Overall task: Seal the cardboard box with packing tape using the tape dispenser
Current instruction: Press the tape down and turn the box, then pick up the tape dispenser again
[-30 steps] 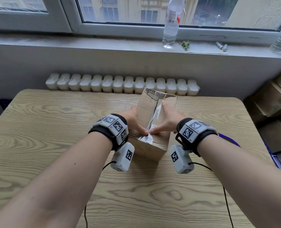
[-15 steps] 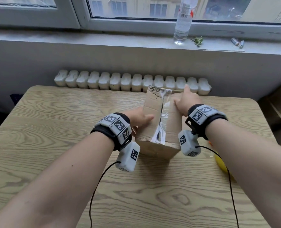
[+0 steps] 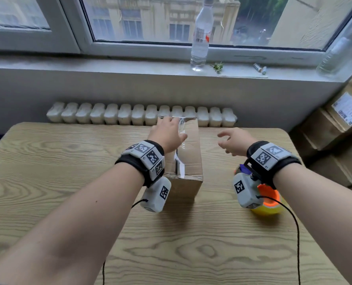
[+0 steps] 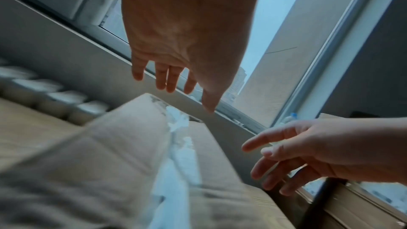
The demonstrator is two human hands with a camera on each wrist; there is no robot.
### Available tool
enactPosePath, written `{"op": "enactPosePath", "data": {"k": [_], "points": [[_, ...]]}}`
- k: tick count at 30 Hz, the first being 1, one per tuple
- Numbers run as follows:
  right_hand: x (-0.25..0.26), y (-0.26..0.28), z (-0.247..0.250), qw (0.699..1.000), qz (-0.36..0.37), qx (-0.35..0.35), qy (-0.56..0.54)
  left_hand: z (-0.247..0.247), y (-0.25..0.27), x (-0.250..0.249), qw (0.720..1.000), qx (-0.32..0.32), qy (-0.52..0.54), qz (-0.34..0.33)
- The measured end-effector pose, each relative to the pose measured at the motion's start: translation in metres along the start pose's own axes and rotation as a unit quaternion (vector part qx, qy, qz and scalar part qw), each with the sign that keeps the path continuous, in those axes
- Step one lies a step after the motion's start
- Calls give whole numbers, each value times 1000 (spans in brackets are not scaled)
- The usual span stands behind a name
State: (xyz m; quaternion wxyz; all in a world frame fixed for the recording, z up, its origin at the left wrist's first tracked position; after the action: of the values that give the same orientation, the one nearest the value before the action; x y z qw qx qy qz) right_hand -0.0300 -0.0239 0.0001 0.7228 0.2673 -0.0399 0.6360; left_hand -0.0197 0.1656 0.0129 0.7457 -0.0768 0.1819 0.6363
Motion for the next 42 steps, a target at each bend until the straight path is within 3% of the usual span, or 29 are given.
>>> {"op": "enactPosePath", "data": {"k": [4, 8, 18, 25, 31, 42], "points": [[-42, 15, 21, 1000, -22, -14, 11, -20, -8, -68, 994, 6, -54, -95], [-94, 25, 27, 998, -54, -19, 13, -67, -12, -122, 983, 54, -97, -143], [-204, 11, -12, 991, -121, 59, 6, -171, -39, -166, 964, 181, -159, -112], [-217, -9, -42, 989, -72, 116, 59, -198, -53, -171, 955, 237, -149, -94], [-223, -24, -53, 988, -66, 125, 66, -206, -59, -170, 957, 259, -113, -69], [-215, -16, -34, 992, -78, 82, 48, -180, -53, -159, 978, 202, -36, -30]]}}
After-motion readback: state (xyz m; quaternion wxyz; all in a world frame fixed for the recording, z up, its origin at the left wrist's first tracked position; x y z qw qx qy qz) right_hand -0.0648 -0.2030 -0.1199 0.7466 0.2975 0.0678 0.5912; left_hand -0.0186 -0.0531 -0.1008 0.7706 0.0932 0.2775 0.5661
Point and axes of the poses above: each hand's wrist, its own y-axis away from the middle knuckle, its own z-axis out of the back of the hand, x = y × z, the point moved 7 cm from there along -y, towards the middle knuckle, and after that the axes turned 1 degree about -x, right-handed, at the moved point
